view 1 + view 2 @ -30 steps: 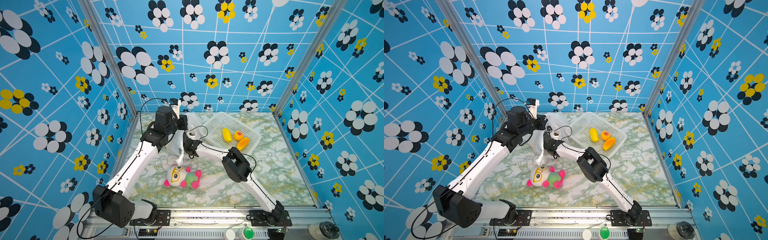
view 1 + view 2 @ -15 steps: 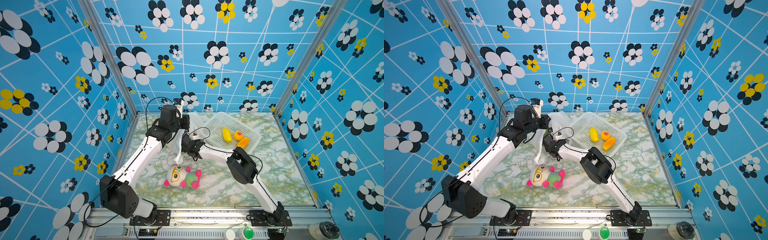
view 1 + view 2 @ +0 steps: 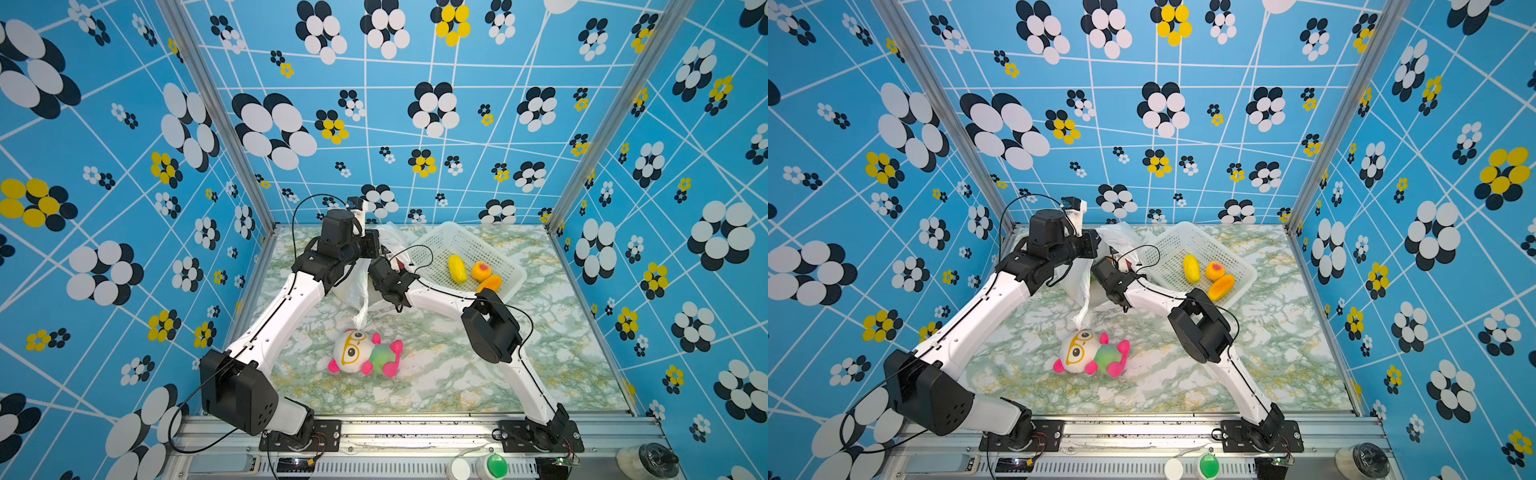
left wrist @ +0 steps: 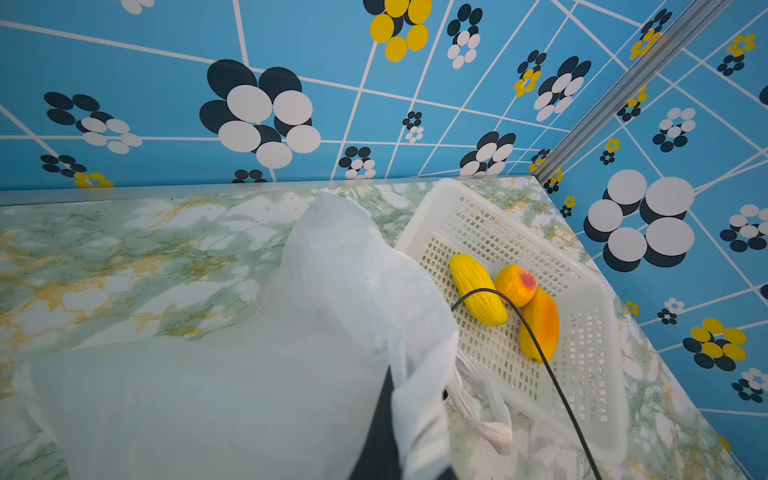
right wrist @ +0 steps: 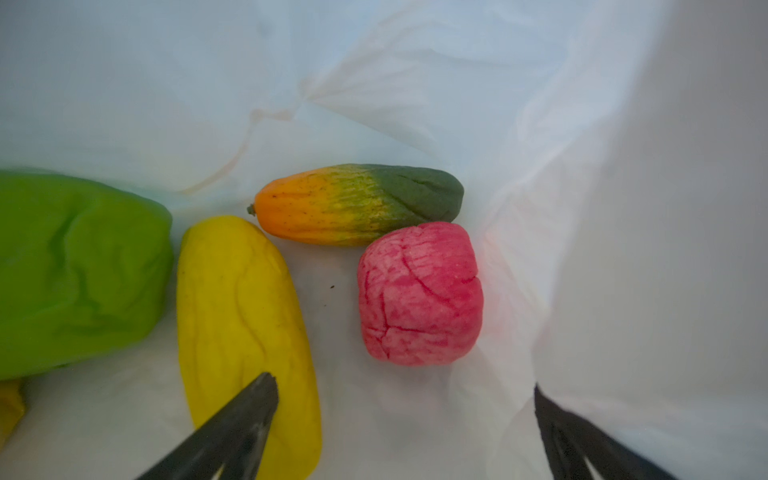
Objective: Untie the knot of the plastic bag and take out the fruit
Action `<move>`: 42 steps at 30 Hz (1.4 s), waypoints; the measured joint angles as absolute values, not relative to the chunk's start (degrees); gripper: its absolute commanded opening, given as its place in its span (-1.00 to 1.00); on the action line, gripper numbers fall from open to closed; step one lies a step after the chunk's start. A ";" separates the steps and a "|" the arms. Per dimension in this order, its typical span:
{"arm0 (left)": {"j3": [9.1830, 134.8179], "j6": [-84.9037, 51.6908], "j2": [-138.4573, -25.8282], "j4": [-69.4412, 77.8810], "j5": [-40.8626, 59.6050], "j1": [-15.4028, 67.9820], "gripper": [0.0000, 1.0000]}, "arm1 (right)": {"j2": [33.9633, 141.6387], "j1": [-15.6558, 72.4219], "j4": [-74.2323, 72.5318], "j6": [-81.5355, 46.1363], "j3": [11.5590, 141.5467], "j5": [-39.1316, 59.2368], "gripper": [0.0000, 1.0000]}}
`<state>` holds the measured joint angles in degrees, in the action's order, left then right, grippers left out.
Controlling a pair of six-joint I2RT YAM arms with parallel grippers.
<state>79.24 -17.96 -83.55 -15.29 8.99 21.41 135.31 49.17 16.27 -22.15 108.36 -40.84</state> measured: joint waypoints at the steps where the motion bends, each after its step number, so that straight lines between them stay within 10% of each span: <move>1: 79.24 -17.96 -83.55 -15.29 8.99 21.41 -1.00 | 135.37 49.12 16.51 -22.33 108.64 -40.69 0.98; 8: 79.24 -17.96 -83.55 -15.29 8.99 21.41 -1.00 | 137.80 47.57 18.68 -24.32 112.12 -36.77 0.63; 20: 79.24 -17.96 -83.55 -15.29 9.02 21.41 -1.00 | 145.08 44.42 26.76 -26.44 123.20 -28.29 0.85; 29: 79.24 -17.96 -83.55 -15.31 9.02 21.41 -1.00 | 146.45 44.16 29.23 -26.22 126.17 -26.28 0.25; 42: 79.24 -17.96 -83.55 -15.46 8.99 21.41 -1.00 | 136.16 45.76 19.35 -21.78 108.33 -23.66 -0.04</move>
